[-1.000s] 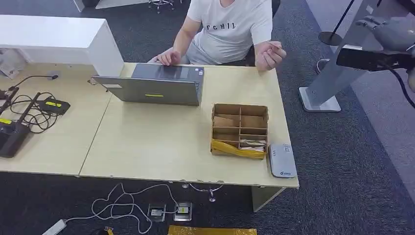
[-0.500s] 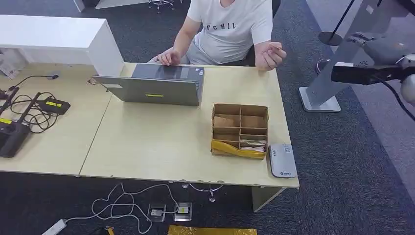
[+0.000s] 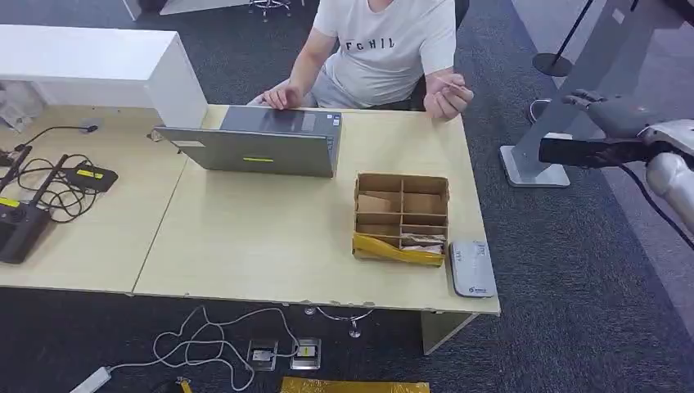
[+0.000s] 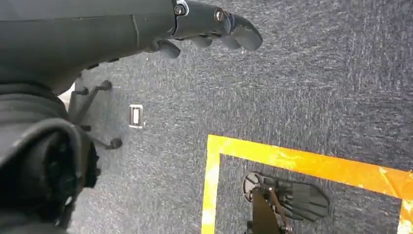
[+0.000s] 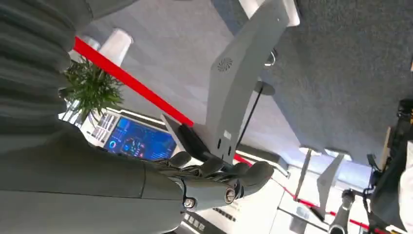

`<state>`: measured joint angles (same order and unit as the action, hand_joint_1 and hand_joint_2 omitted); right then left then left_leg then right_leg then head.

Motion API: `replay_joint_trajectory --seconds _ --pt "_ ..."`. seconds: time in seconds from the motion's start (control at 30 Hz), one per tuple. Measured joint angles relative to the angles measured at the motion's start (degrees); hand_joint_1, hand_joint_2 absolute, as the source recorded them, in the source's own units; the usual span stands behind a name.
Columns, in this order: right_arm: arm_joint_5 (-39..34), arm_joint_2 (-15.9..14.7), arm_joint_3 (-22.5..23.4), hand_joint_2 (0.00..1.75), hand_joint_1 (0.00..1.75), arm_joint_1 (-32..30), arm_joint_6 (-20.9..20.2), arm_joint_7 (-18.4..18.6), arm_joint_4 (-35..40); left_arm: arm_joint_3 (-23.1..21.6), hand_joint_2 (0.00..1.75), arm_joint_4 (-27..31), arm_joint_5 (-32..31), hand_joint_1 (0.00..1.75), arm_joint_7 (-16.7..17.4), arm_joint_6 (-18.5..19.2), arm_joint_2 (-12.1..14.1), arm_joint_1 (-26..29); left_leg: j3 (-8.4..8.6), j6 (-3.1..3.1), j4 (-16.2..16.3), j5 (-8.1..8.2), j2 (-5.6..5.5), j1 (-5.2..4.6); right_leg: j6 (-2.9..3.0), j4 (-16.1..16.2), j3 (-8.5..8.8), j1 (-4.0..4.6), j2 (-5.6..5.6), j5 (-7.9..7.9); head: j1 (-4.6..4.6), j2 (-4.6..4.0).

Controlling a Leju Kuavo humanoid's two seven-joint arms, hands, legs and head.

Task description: Pass the card to the sensor for recognition and then transmit it.

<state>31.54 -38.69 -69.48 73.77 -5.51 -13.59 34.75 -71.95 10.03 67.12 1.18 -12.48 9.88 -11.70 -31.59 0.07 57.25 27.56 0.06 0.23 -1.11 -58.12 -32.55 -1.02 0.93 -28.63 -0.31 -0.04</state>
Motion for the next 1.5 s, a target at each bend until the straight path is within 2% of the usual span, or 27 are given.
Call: replay_joint_trajectory --seconds 0.33,0.7,0.87,1.23,1.37,1.5 --pt "-0.90 -0.31 0.26 1.75 0.00 -4.75 2.38 2.43 2.10 -0.26 0.00 0.00 -0.94 0.00 0.02 -0.07 -0.02 -0.10 0.00 0.00 0.00 0.00 0.00 0.00 0.00 0.00 0.00 0.00 0.01 0.00 0.00 0.00" --pt "-0.74 -0.66 1.88 1.75 0.00 -7.05 3.82 4.02 3.96 -0.72 0.00 0.00 -1.27 0.00 0.00 -0.26 -0.04 -0.12 0.00 0.00 0.00 0.00 0.00 0.00 0.00 0.00 0.01 0.00 0.01 0.00 0.02 0.00" --pt "0.20 -0.33 3.41 1.75 0.00 -8.11 6.23 5.14 4.20 -1.01 0.00 0.00 -1.53 0.00 0.09 -0.59 -0.13 -0.13 -0.04 0.00 -0.01 0.00 -0.01 0.00 0.00 0.00 0.00 0.00 0.04 0.00 0.00 0.00" --pt "0.66 0.94 5.81 1.75 0.00 -8.96 7.98 5.22 4.11 -1.46 0.00 0.00 -2.10 0.00 0.22 -0.76 -0.37 -0.17 -0.05 0.00 -0.01 0.00 -0.01 0.00 0.00 0.00 0.00 0.00 0.04 0.00 0.02 0.00" --pt "-2.92 1.53 7.14 1.75 0.00 -9.19 7.30 6.90 3.87 -1.64 0.00 0.00 -2.21 0.00 0.44 -0.83 -0.44 -0.20 -0.04 0.00 -0.01 0.00 -0.01 0.00 0.00 0.00 0.00 0.00 0.04 0.00 0.00 0.00" --pt "-11.01 2.51 10.71 1.75 0.00 -9.21 4.92 9.16 3.26 -1.66 0.00 0.00 -2.21 0.00 0.57 -1.14 -0.52 -0.20 -0.07 0.00 -0.01 0.00 -0.01 0.00 0.00 -0.01 0.00 0.00 0.05 0.00 0.00 0.00"
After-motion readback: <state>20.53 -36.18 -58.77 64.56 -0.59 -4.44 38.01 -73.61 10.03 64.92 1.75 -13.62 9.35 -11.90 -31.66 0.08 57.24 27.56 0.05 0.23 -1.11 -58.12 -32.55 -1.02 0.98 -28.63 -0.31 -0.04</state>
